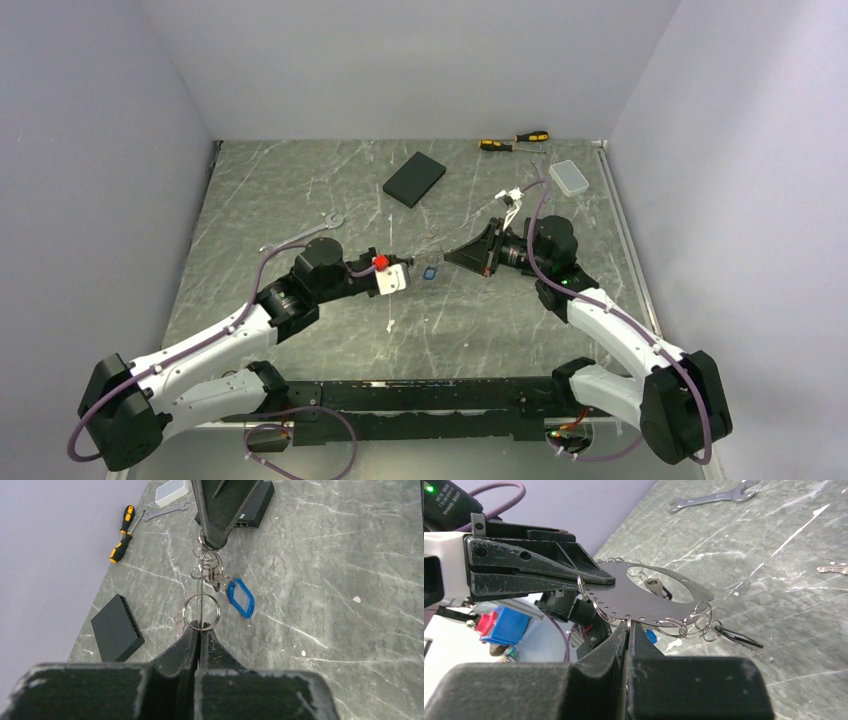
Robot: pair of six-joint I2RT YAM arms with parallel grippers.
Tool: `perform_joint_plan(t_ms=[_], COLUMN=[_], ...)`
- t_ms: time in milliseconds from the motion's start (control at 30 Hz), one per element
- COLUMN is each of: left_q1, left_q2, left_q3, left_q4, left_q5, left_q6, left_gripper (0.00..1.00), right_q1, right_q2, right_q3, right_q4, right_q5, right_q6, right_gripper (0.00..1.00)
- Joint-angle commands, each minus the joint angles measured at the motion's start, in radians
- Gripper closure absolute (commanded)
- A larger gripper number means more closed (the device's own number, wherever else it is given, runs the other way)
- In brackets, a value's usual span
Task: Put the keys on the keyring
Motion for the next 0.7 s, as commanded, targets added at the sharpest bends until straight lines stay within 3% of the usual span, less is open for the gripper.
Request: perform_joint_plan(t_ms=[0,233,300,400,667], left_q1=[-0.003,-0.004,-0.004,-0.003,-0.003], left_q2=[-0.022,-0.034,-0.034,-0.036,-0.055], left_q3=[0.048,0.055,0.056,0.054,0.044], left_q4=[0.021,-0.016,-0.006,0.011,0.038], left_q5=[0.029,0.047,0.041,0.037,0.04], left_q6=[0.09,0.11,0.095,0.077,0.061], left_gripper=[1.0,1.0,1.0,1.0,1.0], right_q1=[0.001,0.0,0.001,0.001,-0.007], right_q2=[-0.046,-0.072,-0.058,-0.05,-0.097], right_q3=[0.084,0.175,0.205,0.231,0.226], right_q4=[-0.17,-0.342,-0.36,-0.37,-0.379], right_q5=[0.017,0.093,0.072,0.04,0.07], right_q6=[-0.139,-0.257,-0.262,-0.26,-0.282], right_gripper=[1.0,1.0,0.74,0.54,0.48])
